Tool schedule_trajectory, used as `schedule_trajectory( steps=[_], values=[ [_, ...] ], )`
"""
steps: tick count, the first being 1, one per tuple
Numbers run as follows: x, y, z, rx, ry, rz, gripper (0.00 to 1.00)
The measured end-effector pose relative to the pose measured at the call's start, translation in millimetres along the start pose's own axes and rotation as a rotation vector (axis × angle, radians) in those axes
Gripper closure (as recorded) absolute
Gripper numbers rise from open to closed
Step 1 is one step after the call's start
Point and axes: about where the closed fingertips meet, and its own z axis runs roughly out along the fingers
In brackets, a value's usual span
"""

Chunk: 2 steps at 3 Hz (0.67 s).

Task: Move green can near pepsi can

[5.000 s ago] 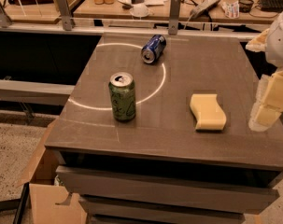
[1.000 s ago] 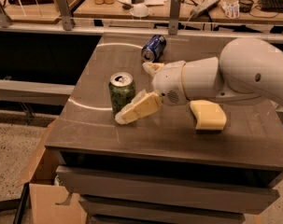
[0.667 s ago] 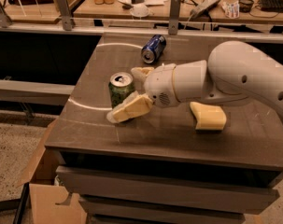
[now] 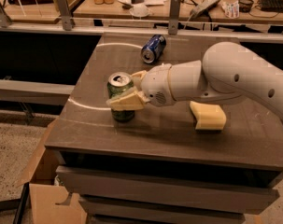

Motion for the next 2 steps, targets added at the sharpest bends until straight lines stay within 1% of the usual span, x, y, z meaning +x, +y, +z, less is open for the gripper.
schedule_trajectory(
  steps=[1,2],
  values=[
    [-2.3,-29.1,-23.3,0.077,-0.011,0.026,0.85],
    [-9.5,-71.3,-75.4,0.234,-0.012,0.041,1.0]
  ],
)
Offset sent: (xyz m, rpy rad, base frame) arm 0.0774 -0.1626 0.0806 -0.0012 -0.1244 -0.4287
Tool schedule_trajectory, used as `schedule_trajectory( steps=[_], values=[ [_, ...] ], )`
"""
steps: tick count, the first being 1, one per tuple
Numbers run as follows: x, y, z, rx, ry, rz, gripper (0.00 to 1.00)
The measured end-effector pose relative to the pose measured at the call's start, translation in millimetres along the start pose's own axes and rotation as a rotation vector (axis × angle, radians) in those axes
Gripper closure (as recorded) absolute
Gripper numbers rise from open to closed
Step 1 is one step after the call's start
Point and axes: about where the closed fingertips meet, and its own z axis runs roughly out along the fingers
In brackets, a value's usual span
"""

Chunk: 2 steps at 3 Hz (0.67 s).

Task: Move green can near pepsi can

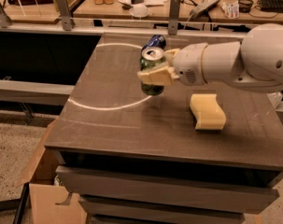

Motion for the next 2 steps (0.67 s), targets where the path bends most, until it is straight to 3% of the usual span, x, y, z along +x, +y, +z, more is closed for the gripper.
schedule_trajectory(
  steps=[1,2],
  values=[
    [-2.0,-41.7,-48.8,0.15,0.055,-0.004,1.0],
    [-2.1,-41.6,-48.6,0.15,0.055,-0.004,1.0]
  ],
)
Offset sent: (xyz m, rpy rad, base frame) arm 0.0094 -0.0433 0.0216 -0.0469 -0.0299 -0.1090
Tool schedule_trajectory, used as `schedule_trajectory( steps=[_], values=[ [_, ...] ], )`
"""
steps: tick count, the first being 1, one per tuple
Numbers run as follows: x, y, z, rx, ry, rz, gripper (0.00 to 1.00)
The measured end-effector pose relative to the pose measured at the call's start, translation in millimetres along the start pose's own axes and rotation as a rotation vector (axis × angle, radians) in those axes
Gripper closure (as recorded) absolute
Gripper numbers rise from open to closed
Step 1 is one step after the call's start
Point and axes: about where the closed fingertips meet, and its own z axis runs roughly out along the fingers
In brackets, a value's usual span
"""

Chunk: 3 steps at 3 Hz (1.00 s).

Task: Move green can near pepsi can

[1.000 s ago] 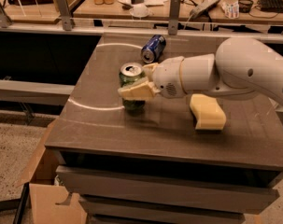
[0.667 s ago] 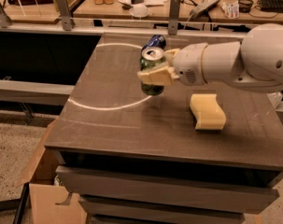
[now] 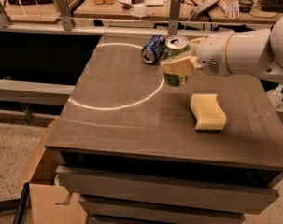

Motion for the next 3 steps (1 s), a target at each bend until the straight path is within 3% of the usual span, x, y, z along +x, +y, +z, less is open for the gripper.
schedule_trajectory(
  steps=[2,3],
  values=[
    [11.0,-56.1,31.0,0.162,-0.024,0.018,1.0],
    [13.9,-86.4,46.7,0.205,-0.037,0.05,1.0]
  ],
)
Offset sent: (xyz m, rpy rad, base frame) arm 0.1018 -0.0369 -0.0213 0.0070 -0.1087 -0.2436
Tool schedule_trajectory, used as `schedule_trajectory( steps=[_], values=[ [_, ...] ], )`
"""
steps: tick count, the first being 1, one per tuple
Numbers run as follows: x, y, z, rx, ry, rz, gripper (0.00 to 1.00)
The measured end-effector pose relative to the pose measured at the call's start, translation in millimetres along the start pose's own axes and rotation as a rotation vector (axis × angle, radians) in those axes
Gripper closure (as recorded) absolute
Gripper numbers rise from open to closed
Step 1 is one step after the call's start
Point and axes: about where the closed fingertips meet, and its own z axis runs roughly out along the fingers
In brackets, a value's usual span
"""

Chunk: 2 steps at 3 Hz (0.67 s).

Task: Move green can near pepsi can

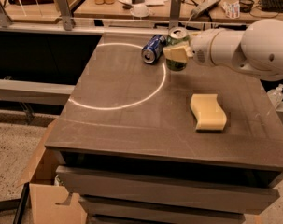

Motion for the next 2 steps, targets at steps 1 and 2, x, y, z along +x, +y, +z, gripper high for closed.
schedule_trajectory(
  steps=[1,2],
  values=[
    [2.0,-26.7,18.8,0.027,-0.004,0.059,1.0],
    [1.8,-40.8,37.0,0.03,0.002,0.098,1.0]
  ],
)
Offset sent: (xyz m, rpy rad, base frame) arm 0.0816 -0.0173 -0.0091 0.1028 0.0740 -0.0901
